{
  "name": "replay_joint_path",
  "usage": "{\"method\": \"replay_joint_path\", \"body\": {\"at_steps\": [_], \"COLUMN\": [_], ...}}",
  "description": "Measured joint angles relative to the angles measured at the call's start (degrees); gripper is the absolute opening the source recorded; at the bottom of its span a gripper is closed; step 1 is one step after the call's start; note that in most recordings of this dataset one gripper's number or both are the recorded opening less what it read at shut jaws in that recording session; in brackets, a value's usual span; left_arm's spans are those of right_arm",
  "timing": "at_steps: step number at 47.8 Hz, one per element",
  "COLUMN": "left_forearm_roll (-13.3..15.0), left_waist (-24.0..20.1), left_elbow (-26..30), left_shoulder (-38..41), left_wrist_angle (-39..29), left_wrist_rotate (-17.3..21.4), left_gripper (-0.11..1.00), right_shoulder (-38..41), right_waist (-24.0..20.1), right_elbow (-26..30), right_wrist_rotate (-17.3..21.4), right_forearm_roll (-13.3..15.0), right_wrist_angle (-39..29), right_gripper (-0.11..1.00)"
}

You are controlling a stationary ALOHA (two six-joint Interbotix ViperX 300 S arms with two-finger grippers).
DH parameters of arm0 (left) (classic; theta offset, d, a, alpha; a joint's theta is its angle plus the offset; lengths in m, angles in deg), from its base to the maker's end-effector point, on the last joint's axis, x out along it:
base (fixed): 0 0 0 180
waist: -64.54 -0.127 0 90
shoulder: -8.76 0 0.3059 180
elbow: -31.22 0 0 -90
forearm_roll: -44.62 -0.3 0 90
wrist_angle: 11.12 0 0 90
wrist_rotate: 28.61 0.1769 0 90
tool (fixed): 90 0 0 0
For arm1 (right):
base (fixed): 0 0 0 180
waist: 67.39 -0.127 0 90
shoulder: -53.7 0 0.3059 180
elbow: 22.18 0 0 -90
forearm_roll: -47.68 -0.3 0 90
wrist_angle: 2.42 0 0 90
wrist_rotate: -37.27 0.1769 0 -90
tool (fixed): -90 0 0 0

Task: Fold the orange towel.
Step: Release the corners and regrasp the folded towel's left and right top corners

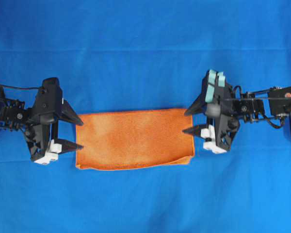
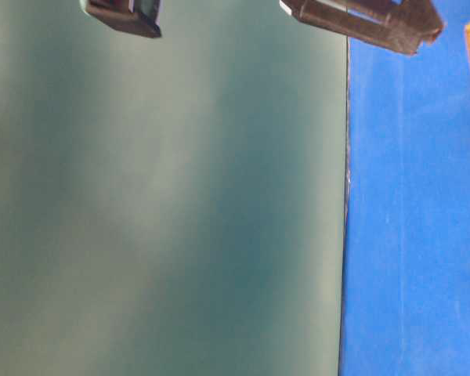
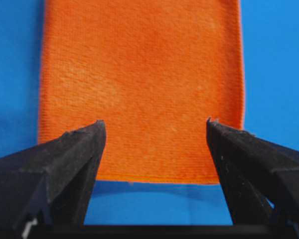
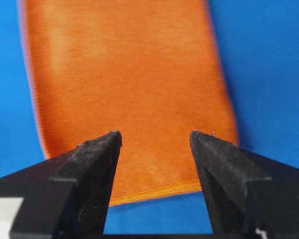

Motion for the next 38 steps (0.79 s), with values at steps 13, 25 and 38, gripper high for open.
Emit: {"method": "replay_joint_path", "body": {"at_steps": [13, 25, 38], "left_forearm_roll": [0.0, -0.09, -0.18], "left_waist": [-3.87, -6.24, -8.88], "left_elbow": [0.26, 0.44, 0.44], "left_shoulder": [5.54, 12.92, 13.71], "left_wrist_angle": [1.05, 3.96, 4.75], "left_wrist_rotate": [0.26, 1.76, 2.9], "left_gripper": [0.75, 0.77, 0.78], "right_shoulder": [3.69, 9.67, 10.28], "right_waist": [2.81, 5.19, 5.36], "right_elbow": [0.0, 0.09, 0.0], "right_wrist_rotate": [-0.09, -0.09, -0.09], "right_forearm_roll": [0.09, 0.09, 0.18], "right_wrist_angle": [-0.18, 1.05, 2.11], "right_gripper": [0.61, 0.61, 0.6]}}
